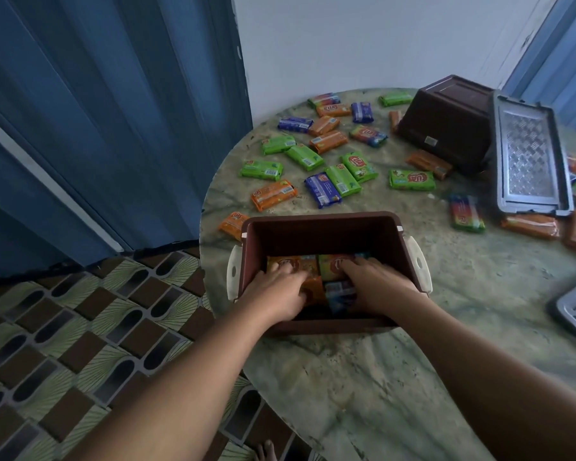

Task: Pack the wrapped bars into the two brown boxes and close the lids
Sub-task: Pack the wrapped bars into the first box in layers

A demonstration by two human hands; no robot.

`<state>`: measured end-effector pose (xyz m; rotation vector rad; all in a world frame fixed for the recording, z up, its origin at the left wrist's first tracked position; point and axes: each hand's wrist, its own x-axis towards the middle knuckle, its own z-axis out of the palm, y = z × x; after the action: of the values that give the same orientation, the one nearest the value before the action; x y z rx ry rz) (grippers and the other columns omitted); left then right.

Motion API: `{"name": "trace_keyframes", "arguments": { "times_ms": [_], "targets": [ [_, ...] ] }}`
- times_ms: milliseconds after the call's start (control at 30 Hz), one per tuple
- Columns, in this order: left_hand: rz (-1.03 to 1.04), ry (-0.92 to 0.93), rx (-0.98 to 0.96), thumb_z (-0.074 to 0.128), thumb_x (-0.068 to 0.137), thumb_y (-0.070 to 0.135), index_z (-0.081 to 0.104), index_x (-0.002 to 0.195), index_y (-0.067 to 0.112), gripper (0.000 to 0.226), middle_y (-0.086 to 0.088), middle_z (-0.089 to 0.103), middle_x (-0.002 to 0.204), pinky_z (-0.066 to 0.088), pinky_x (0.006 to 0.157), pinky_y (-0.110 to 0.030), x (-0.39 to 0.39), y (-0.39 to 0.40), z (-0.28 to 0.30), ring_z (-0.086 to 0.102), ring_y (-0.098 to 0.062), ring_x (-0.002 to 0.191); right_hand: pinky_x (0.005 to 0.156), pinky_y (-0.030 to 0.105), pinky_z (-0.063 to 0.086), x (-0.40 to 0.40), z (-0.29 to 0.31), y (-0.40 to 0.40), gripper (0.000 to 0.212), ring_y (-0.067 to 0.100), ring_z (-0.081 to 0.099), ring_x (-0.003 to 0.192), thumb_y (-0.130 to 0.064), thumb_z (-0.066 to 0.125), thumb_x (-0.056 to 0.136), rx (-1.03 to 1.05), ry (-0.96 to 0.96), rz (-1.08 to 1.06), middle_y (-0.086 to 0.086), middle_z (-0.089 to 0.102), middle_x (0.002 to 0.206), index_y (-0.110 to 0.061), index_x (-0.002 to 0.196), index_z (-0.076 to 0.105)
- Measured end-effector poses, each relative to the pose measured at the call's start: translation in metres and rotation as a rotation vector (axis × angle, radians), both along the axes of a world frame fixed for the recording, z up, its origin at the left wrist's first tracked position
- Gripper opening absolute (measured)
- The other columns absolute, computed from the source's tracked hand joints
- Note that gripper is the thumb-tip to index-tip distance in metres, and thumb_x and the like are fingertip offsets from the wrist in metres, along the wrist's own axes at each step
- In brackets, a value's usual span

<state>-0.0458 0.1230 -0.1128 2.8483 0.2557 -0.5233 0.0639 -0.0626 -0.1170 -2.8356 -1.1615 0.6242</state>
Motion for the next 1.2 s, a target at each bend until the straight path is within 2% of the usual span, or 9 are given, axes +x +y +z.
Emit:
{"name": "trace_keyframes", "arguments": {
  "times_ms": [100,200,400,467,567,767,867,1000,1200],
  "targets": [
    [0.03,-0.075,0.039,0.061,0.093,0.027,0.034,0.15,0.03,0.062,-0.007,0.035,0.137,0.038,0.102,-0.044,-0.003,0.001,-0.002,0.034,-0.031,0.129,0.097,0.038,0.046,0.0,-0.001,0.0,0.074,0.028,0.051,0.123,-0.056,0.082,0.073,0.015,-0.005,-0.009,0.003,0.053,0.131,-0.03,0.132,0.045],
    [0.031,-0.068,0.04,0.069,0.089,0.024,0.037,0.143,0.024,0.063,-0.007,0.039,0.138,0.039,0.102,-0.045,-0.003,0.0,-0.005,0.036,-0.031,0.129,0.097,0.038,0.046,0.0,-0.001,0.0,0.075,0.027,0.051,0.123,-0.056,0.081,0.073,0.014,-0.005,-0.017,0.003,0.053,0.131,-0.03,0.132,0.044],
    [-0.002,-0.045,0.034,0.06,0.091,0.011,0.046,0.147,0.028,0.059,-0.006,0.048,0.143,0.039,0.105,-0.047,-0.001,0.002,-0.006,0.041,-0.031,0.137,0.097,0.039,0.048,-0.001,0.002,0.001,0.076,0.026,0.05,0.121,-0.056,0.084,0.07,0.038,0.002,-0.041,0.001,0.051,0.128,-0.03,0.132,0.049],
    [-0.006,-0.042,0.05,0.063,0.09,0.013,0.044,0.149,0.028,0.064,-0.006,0.047,0.145,0.039,0.106,-0.048,-0.001,0.002,-0.007,0.041,-0.032,0.137,0.091,0.04,0.052,-0.001,0.006,0.0,0.067,0.025,0.051,0.115,-0.052,0.084,0.071,0.107,-0.016,-0.039,-0.001,0.049,0.12,-0.031,0.127,0.054],
    [-0.006,-0.04,0.066,0.068,0.088,0.02,0.044,0.146,0.027,0.063,-0.006,0.048,0.144,0.039,0.105,-0.048,-0.001,0.002,-0.01,0.043,-0.033,0.136,0.071,0.039,0.05,0.002,0.008,-0.002,0.05,0.025,0.051,0.103,-0.041,0.085,0.071,0.235,-0.133,-0.04,-0.004,0.043,0.106,-0.028,0.105,0.05],
    [-0.021,-0.043,0.095,0.064,0.091,0.018,0.045,0.145,0.024,0.057,-0.008,0.045,0.144,0.038,0.108,-0.049,-0.001,-0.001,-0.008,0.039,-0.032,0.138,0.073,0.031,0.051,-0.004,0.009,0.003,0.039,0.023,0.064,0.095,-0.053,0.083,0.071,-0.114,0.048,-0.003,-0.007,0.062,0.1,-0.032,0.082,0.052],
    [-0.024,-0.041,0.085,0.064,0.092,0.021,0.046,0.145,0.025,0.056,-0.006,0.046,0.144,0.039,0.108,-0.048,0.0,0.001,-0.009,0.038,-0.031,0.138,0.074,0.032,0.046,-0.002,0.003,0.0,0.039,0.024,0.061,0.102,-0.045,0.079,0.076,0.034,-0.001,-0.001,-0.009,0.052,0.105,-0.035,0.092,0.045],
    [-0.029,-0.045,0.079,0.067,0.092,0.025,0.047,0.145,0.025,0.057,-0.004,0.046,0.145,0.039,0.106,-0.047,0.001,0.001,-0.009,0.039,-0.029,0.138,0.098,0.039,0.048,-0.001,0.001,-0.001,0.057,0.025,0.053,0.126,-0.039,0.072,0.086,-0.036,-0.012,0.03,-0.001,0.05,0.139,-0.033,0.137,0.046],
    [-0.043,0.008,0.123,0.069,0.091,0.034,0.051,0.137,0.02,0.051,-0.01,0.047,0.143,0.04,0.106,-0.048,0.002,0.001,-0.011,0.038,-0.033,0.135,0.103,0.04,0.048,0.001,0.001,0.003,0.054,0.023,0.055,0.129,-0.039,0.069,0.088,-0.11,0.001,0.067,-0.003,0.055,0.144,-0.034,0.139,0.052]
  ]
}}
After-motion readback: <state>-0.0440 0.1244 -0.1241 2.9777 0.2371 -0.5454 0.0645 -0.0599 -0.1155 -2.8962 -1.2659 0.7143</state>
